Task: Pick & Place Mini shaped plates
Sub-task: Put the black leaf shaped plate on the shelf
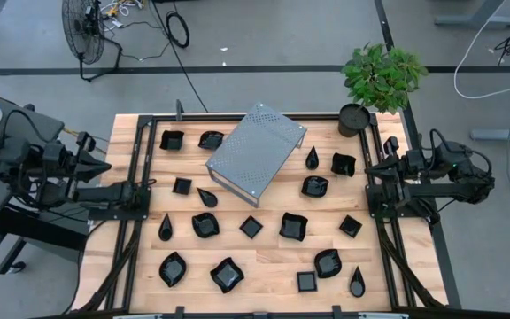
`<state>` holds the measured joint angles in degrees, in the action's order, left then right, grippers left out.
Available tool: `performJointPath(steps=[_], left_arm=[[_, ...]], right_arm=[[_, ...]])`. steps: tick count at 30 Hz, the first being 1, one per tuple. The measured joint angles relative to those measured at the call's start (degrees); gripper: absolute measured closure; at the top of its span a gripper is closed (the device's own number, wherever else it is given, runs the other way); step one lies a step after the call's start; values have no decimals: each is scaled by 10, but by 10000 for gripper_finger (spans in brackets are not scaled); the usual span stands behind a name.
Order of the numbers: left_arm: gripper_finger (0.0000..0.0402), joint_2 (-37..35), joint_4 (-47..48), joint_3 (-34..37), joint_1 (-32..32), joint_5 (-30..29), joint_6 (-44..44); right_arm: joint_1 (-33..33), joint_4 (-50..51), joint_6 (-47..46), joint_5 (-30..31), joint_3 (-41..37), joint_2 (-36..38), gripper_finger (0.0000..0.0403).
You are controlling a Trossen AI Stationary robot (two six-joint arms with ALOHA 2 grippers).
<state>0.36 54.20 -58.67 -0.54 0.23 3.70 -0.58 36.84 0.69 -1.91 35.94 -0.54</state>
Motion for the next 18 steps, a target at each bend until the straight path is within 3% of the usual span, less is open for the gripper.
performJointPath(steps=[12,18], left_arm=[[396,0,-5,0,0,-2,1],[396,0,-11,0,0,-2,1]], right_arm=[[0,-55,0,0,0,0,394],[0,-100,-44,0,-1,0,394]])
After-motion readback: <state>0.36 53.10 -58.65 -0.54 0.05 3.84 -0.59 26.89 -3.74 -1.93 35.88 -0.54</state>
